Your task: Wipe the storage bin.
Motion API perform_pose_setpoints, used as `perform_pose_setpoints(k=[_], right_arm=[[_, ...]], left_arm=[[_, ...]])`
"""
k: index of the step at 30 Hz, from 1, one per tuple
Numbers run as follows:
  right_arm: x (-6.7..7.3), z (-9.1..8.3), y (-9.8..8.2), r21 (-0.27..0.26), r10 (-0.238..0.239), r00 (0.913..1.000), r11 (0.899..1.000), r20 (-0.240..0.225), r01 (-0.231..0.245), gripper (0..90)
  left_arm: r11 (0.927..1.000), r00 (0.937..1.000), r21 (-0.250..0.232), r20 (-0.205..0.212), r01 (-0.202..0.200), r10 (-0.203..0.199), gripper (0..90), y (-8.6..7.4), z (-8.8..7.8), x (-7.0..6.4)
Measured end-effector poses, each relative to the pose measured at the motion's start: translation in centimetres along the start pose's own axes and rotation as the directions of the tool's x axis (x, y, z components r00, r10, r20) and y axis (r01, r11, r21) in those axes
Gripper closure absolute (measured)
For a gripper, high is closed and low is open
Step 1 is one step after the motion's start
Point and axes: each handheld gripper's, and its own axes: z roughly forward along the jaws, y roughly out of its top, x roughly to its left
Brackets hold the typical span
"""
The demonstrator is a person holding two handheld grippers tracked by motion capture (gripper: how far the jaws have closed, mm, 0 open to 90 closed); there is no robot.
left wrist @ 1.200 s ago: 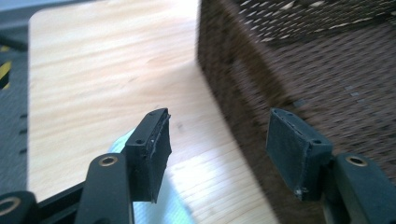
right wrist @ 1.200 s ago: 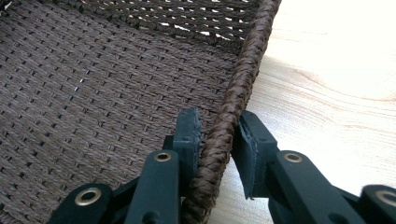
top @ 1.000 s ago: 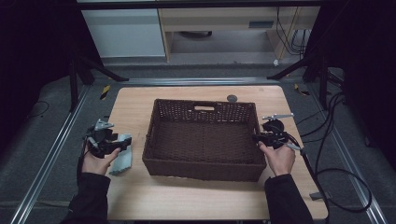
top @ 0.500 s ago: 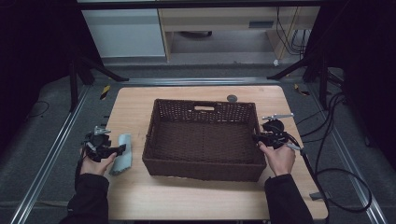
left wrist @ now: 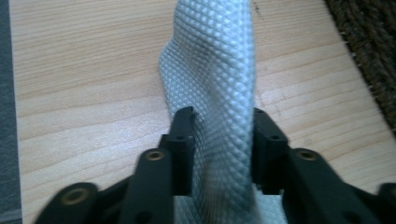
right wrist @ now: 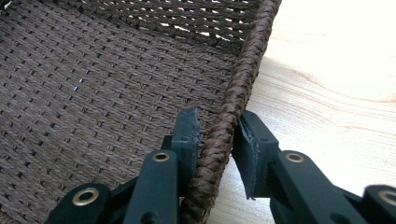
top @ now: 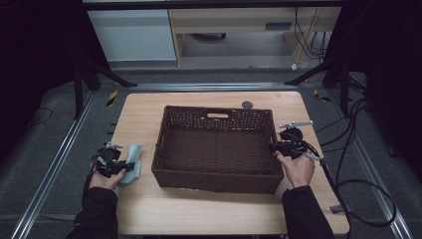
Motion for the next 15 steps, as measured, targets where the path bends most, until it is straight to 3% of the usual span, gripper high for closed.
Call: perform_pose_setpoints(k=[4, 15], right_arm=[[0.0, 0.0, 0.0, 0.000, 0.000, 1.0000, 1.000, 0.000, 0.000, 70.6], [0.0, 0.0, 0.0, -0.002, -0.005, 1.0000, 1.000, -0.003, 0.005, 71.3]], left_arm=[[0.9997, 0.9999, -0.018, -0.001, -0.015, 0.015, 77.7, 0.3, -0.5, -0.1], [0.9954, 0.9984, -0.087, 0.036, -0.041, 0.045, 80.4, 2.0, -1.6, -1.3]])
